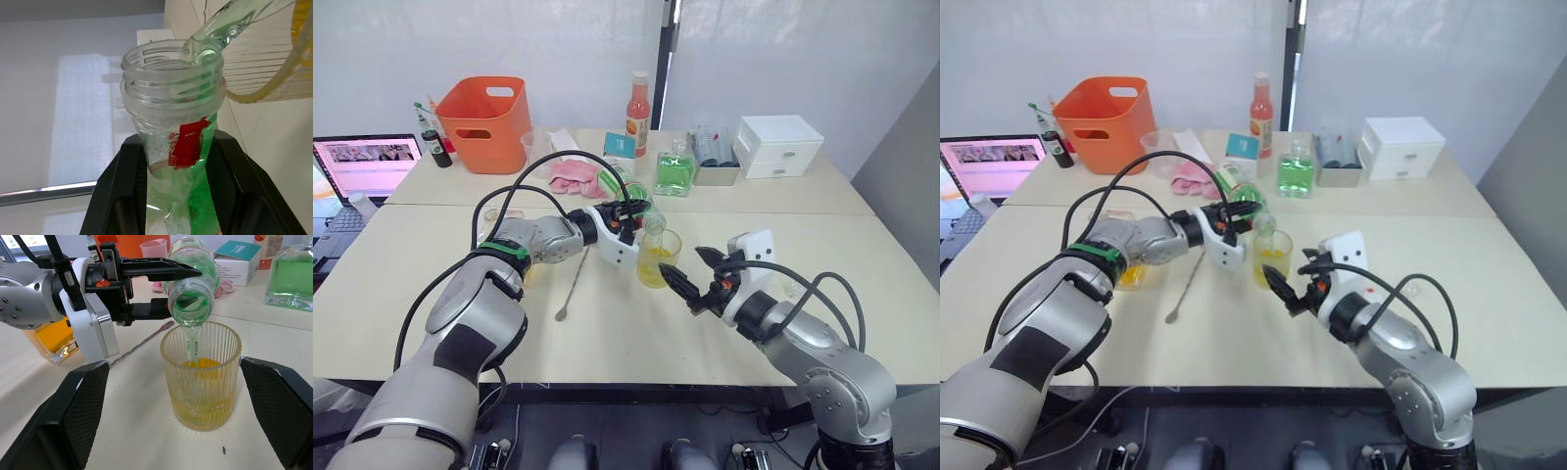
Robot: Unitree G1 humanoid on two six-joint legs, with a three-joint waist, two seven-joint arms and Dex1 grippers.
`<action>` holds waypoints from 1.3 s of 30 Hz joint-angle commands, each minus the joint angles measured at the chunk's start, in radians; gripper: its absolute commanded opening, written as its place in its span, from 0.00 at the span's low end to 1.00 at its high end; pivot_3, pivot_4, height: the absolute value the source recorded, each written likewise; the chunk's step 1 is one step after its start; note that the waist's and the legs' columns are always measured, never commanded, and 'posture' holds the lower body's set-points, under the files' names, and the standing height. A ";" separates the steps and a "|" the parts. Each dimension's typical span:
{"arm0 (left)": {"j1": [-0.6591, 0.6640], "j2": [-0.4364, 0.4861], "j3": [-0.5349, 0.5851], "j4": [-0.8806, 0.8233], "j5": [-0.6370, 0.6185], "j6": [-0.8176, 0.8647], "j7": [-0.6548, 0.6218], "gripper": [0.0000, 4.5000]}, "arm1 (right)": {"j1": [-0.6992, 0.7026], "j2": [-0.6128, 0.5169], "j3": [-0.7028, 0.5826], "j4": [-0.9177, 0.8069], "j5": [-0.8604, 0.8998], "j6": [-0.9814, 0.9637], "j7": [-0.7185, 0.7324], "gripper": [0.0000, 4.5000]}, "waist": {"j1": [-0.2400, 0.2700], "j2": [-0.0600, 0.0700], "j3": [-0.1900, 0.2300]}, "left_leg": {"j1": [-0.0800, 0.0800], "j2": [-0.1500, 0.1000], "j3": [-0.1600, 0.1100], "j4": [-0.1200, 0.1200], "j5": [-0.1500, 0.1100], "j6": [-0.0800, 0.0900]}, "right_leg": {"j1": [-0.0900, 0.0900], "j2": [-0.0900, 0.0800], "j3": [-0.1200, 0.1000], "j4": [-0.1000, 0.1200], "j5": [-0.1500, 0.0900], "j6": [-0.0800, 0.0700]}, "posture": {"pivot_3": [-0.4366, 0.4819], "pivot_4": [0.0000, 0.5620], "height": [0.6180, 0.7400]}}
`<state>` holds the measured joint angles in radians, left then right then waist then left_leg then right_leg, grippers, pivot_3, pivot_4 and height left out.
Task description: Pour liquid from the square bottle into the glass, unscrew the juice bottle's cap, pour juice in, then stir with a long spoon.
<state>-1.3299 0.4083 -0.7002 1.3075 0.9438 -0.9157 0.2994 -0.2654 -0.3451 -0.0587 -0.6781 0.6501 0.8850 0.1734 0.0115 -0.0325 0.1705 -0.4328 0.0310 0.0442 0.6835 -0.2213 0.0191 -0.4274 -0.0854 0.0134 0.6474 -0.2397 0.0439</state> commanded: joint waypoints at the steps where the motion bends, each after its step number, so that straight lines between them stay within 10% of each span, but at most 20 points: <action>1: -0.053 0.001 0.030 -0.016 -0.037 0.001 0.005 0.30 | -0.013 -0.006 -0.020 -0.042 0.014 -0.004 -0.002 1.00 | 0.000 0.000 0.000 | 0.000 0.000 0.000 0.000 0.000 0.000 | 0.000 0.000 0.000 0.000 0.000 0.000 | 0.48 0.27 0.79; 13: -0.028 -0.014 0.116 -0.005 -0.158 -0.021 -0.147 0.30 | -0.012 -0.011 -0.022 -0.037 0.012 -0.005 -0.001 1.00 | -0.001 0.000 0.000 | 0.000 0.000 0.000 0.000 0.000 0.000 | 0.000 0.000 0.000 0.000 0.000 0.000 | 0.48 0.27 0.79; 26: 0.012 -0.022 0.552 -0.095 -0.823 0.082 -1.066 0.30 | -0.029 -0.027 -0.031 0.002 0.007 -0.022 0.025 1.00 | -0.005 0.000 0.000 | 0.000 0.000 0.000 0.001 0.000 0.000 | 0.000 0.000 0.000 0.000 0.000 0.000 | 0.48 0.27 0.79; 33: 0.036 0.071 0.741 -0.402 -1.174 0.614 -1.492 0.30 | -0.064 -0.058 -0.048 0.051 0.011 -0.033 0.080 1.00 | -0.020 0.000 0.000 | 0.000 0.000 -0.002 0.001 0.000 0.000 | 0.000 0.000 0.000 0.001 0.000 0.000 | 0.48 0.27 0.79; 39: 0.172 0.289 0.818 -0.884 -1.432 1.274 -1.618 0.30 | -0.108 -0.113 -0.056 0.117 0.013 -0.051 0.182 1.00 | -0.043 0.001 0.000 | -0.001 0.002 -0.006 0.001 0.000 0.000 | 0.000 0.002 0.000 0.003 0.000 0.000 | 0.48 0.27 0.79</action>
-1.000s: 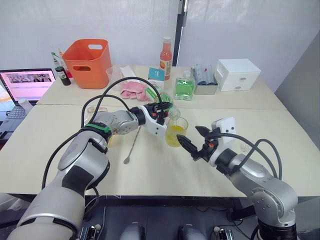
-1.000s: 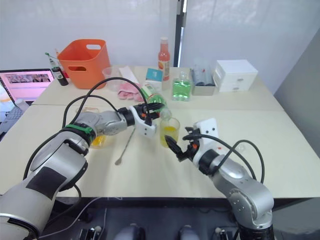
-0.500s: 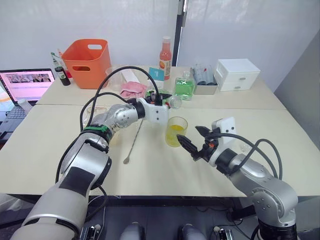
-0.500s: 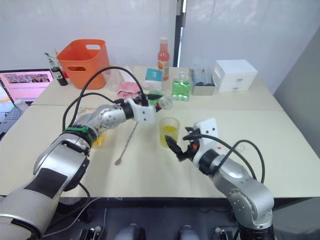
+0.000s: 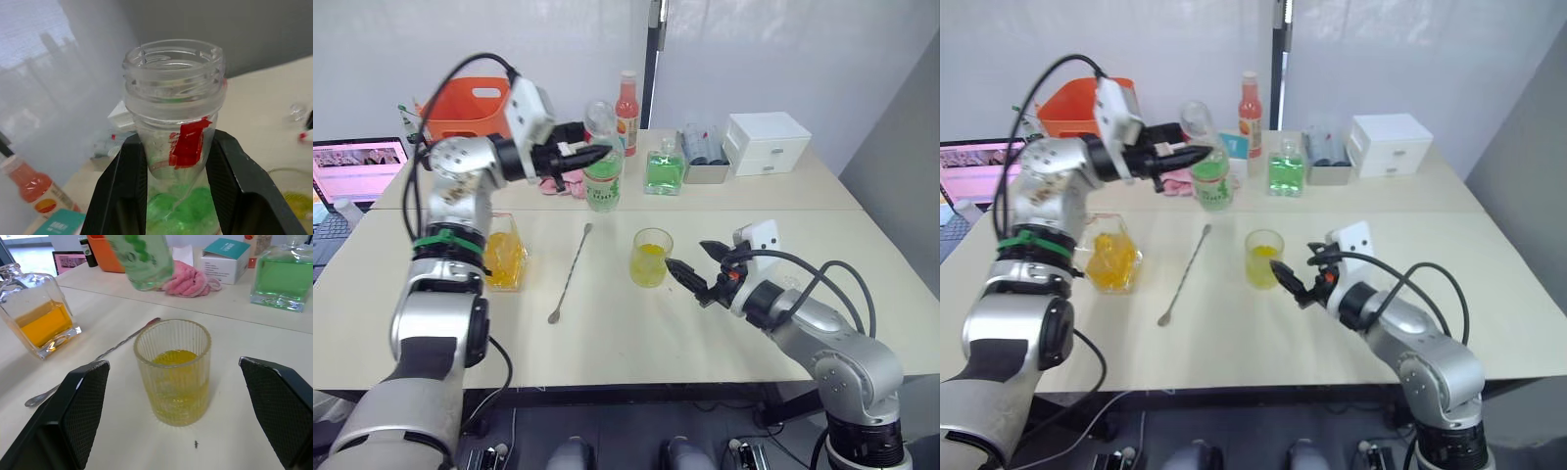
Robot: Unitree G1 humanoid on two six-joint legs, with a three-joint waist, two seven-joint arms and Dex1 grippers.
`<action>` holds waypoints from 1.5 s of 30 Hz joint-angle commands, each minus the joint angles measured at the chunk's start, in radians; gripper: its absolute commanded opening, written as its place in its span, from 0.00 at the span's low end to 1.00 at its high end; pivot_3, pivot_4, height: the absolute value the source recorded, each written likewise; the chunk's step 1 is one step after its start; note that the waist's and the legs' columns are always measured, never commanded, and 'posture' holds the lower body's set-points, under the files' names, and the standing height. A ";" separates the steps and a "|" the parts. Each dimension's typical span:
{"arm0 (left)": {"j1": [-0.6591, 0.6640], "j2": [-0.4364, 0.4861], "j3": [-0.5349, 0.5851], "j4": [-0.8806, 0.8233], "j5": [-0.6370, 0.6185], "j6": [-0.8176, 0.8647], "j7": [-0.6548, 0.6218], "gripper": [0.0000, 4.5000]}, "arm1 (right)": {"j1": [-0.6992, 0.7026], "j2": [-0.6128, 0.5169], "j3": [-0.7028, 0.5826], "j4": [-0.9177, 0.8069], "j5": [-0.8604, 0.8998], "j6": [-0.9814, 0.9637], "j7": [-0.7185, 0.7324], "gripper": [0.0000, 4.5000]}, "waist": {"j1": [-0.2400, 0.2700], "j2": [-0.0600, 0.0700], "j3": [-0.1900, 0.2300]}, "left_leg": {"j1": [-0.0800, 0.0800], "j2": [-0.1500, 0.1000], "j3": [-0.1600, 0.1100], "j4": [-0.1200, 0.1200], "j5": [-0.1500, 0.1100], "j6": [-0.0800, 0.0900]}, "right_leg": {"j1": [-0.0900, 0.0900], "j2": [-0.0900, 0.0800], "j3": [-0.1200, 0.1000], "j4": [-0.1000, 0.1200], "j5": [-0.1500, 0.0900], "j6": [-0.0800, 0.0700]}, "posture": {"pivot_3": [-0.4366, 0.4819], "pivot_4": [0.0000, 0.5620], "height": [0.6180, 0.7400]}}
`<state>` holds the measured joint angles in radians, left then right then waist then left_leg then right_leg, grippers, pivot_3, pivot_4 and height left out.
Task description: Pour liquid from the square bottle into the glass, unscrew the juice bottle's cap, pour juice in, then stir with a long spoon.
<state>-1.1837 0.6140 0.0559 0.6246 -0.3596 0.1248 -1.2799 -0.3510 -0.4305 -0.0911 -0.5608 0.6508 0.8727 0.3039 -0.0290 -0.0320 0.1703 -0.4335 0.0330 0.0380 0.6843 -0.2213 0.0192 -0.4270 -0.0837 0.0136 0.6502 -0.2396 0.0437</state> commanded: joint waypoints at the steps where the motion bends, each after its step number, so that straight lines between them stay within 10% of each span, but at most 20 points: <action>1: 0.052 0.115 0.077 -0.263 -0.165 0.307 -0.040 0.30 | -0.025 -0.037 -0.025 0.008 0.014 -0.043 0.070 1.00 | -0.006 0.000 0.000 | 0.000 0.000 -0.002 0.000 0.000 0.000 | 0.000 0.000 0.000 0.000 0.000 0.000 | 0.48 0.27 0.79; 12: 0.523 0.371 0.476 -0.733 -0.506 0.801 0.107 0.30 | -0.067 -0.135 -0.023 0.113 0.015 -0.091 0.263 1.00 | 0.005 0.000 0.000 | 0.003 0.001 -0.006 0.000 0.000 0.000 | 0.002 0.001 0.001 -0.002 0.000 0.000 | 0.48 0.27 0.79; 25: 1.068 0.387 0.772 -0.742 -0.356 0.626 0.170 0.30 | -0.068 -0.139 -0.023 0.110 0.014 -0.069 0.276 1.00 | 0.022 -0.001 0.000 | 0.007 0.001 -0.001 -0.001 0.001 -0.001 | 0.003 0.000 0.002 -0.003 -0.001 -0.002 | 0.48 0.27 0.79; 45: 0.566 0.285 0.441 -0.131 -0.084 0.071 0.360 0.30 | -0.027 -0.094 -0.022 0.034 0.027 -0.045 0.184 1.00 | 0.038 -0.004 -0.002 | 0.007 0.001 0.006 -0.002 0.001 -0.002 | 0.003 -0.001 0.001 -0.002 -0.001 -0.002 | 0.48 0.27 0.79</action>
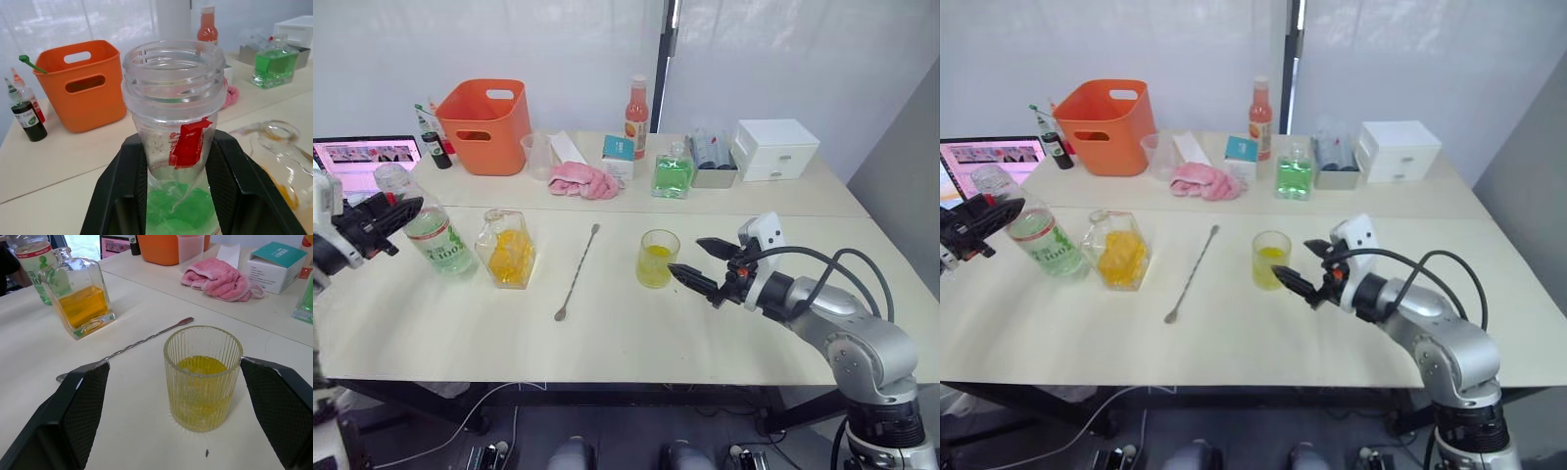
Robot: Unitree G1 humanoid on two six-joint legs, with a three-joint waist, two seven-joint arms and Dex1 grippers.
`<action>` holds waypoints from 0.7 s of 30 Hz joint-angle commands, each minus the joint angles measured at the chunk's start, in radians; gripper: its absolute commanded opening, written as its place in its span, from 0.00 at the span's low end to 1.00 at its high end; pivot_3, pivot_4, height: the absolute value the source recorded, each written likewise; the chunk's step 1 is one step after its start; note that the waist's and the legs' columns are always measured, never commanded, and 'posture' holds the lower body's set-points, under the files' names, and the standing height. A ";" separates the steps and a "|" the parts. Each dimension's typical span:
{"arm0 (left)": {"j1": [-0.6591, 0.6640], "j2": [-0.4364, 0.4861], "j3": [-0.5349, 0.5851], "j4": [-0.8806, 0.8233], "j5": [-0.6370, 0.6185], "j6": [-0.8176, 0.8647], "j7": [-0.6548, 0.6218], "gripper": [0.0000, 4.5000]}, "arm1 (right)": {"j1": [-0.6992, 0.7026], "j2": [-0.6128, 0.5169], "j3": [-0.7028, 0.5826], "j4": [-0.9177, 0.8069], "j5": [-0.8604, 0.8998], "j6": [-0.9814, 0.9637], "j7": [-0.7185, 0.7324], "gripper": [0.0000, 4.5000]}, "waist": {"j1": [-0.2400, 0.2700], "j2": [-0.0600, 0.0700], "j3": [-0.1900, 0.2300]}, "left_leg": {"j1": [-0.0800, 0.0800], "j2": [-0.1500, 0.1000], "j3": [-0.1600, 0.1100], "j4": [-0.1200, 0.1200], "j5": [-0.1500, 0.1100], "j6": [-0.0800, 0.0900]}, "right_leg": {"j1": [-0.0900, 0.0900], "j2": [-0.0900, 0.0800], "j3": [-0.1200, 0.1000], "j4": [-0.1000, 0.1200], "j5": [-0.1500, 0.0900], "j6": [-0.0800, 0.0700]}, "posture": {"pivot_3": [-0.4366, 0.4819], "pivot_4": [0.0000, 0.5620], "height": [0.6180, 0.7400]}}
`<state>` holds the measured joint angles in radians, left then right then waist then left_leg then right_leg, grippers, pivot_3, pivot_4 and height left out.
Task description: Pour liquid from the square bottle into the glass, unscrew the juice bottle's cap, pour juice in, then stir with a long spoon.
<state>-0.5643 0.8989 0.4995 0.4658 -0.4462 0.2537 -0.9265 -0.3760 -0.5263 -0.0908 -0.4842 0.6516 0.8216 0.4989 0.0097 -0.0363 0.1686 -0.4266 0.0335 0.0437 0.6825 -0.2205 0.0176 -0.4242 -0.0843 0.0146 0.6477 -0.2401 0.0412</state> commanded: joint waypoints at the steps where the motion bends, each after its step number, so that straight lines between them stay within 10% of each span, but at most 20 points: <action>1: -0.066 -0.009 -0.014 0.047 0.008 -0.071 0.006 0.30 | 0.000 0.004 -0.024 -0.046 0.028 0.009 -0.014 1.00 | -0.001 0.000 0.000 | 0.000 0.000 0.000 0.000 0.000 0.000 | 0.000 0.000 0.000 0.000 0.000 0.000 | 0.48 0.27 0.79; 14: -0.088 -0.045 -0.096 0.190 0.074 -0.132 0.031 0.30 | 0.020 0.001 -0.041 -0.085 0.054 0.040 -0.054 1.00 | -0.004 0.000 0.000 | 0.002 0.000 0.000 0.000 0.000 0.000 | 0.001 0.000 0.000 0.001 0.000 0.000 | 0.48 0.27 0.79; 21: -0.102 -0.044 -0.077 0.162 0.027 -0.085 0.006 0.85 | 0.021 -0.001 -0.041 -0.083 0.056 0.038 -0.065 1.00 | -0.009 0.000 0.000 | 0.001 0.000 0.000 0.000 0.000 0.000 | 0.000 0.000 0.000 0.001 0.000 0.000 | 0.48 0.27 0.79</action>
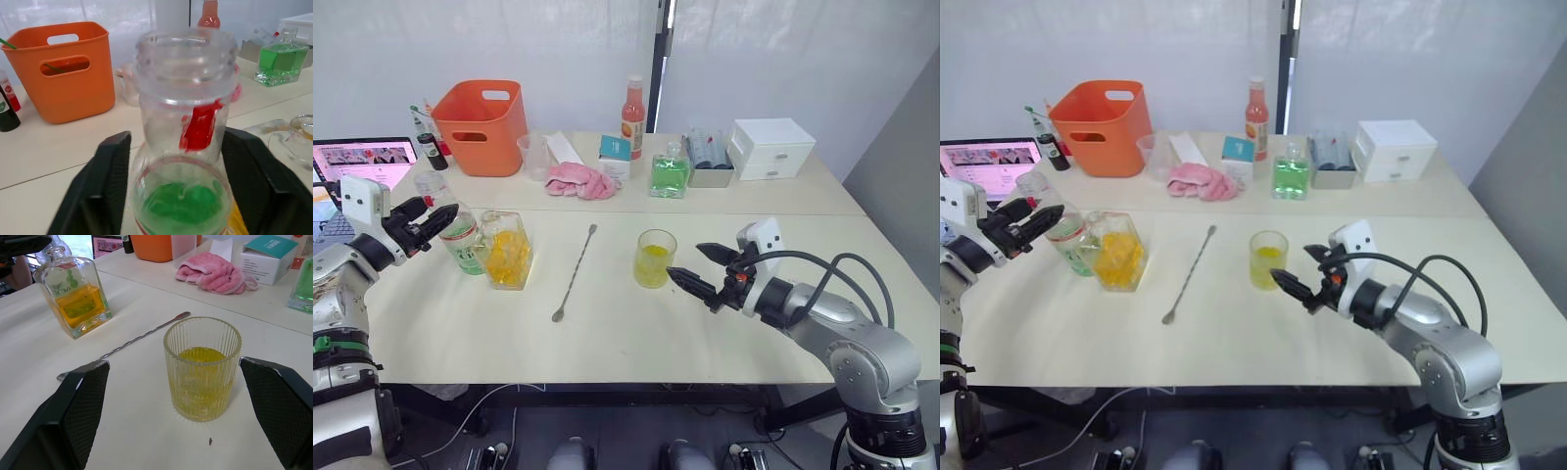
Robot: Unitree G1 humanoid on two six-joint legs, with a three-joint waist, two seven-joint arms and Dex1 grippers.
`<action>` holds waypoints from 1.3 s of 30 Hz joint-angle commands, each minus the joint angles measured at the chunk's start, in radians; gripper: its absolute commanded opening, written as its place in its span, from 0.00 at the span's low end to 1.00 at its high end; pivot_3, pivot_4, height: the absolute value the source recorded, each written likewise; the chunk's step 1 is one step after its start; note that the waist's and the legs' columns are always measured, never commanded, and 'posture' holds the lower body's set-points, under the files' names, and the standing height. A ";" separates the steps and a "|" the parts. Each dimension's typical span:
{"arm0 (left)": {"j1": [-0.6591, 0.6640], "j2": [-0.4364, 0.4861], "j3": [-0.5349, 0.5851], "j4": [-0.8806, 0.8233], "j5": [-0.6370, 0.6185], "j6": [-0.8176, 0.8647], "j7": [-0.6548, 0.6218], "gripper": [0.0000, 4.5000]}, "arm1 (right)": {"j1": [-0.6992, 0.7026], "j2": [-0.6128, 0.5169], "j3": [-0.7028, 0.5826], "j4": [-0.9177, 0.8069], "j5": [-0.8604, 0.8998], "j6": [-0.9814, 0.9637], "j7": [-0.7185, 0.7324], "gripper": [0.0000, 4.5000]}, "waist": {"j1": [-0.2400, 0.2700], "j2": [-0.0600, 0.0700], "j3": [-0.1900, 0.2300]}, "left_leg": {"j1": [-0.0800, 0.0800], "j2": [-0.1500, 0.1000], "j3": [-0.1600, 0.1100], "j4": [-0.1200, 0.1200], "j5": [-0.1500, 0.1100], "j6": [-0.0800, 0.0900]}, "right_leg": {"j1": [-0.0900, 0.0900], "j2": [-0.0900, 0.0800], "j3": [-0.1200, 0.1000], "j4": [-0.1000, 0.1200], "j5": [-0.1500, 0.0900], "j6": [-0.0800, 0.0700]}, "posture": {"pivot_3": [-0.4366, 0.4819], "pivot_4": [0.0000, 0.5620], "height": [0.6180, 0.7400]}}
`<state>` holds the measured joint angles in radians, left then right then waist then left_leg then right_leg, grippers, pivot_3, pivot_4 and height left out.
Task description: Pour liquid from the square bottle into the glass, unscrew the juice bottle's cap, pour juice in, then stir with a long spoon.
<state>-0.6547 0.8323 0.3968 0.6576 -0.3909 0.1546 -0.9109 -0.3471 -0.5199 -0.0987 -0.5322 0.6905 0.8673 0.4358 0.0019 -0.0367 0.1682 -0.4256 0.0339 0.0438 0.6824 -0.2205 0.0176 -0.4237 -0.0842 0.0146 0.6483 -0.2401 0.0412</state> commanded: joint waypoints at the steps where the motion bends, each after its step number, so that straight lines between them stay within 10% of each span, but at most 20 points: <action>1: -0.009 0.023 0.034 -0.043 -0.044 0.028 -0.016 0.93 | -0.009 -0.008 -0.033 -0.033 0.017 -0.009 -0.003 1.00 | -0.001 0.000 0.000 | 0.000 0.000 0.000 0.000 0.000 0.000 | 0.000 0.000 0.000 0.000 0.000 0.000 | 0.48 0.27 0.79; 18: 0.434 0.173 0.338 -0.330 -0.254 0.313 -0.164 1.00 | 0.126 -0.113 -0.195 -0.022 0.014 -0.051 0.070 1.00 | -0.010 0.000 0.000 | 0.001 0.002 -0.001 -0.003 0.000 0.000 | 0.000 -0.002 0.000 -0.001 0.000 0.000 | 0.48 0.27 0.79; 28: 0.753 -0.003 0.311 -0.721 -0.281 0.366 -0.099 1.00 | 0.484 -0.162 -0.422 0.000 -0.106 -0.252 0.159 1.00 | 0.008 0.000 0.000 | 0.003 0.001 -0.001 -0.003 0.000 0.001 | 0.002 -0.007 -0.001 -0.002 -0.001 0.000 | 0.48 0.27 0.79; 39: 0.790 0.031 0.366 -0.514 -0.205 0.178 -0.154 1.00 | 0.640 -0.156 -0.603 0.150 -0.122 -0.386 0.232 1.00 | 0.005 0.001 -0.001 | 0.004 0.001 0.006 -0.003 0.000 0.001 | 0.001 -0.006 0.000 -0.003 -0.001 -0.001 | 0.48 0.27 0.79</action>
<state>0.1351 0.8398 0.7378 0.1306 -0.5953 0.3694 -1.0425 0.2961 -0.6730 -0.6754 -0.3794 0.5679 0.5190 0.6550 0.0070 -0.0360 0.1676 -0.4211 0.0352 0.0505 0.6791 -0.2209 0.0181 -0.4224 -0.0900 0.0146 0.6458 -0.2418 0.0397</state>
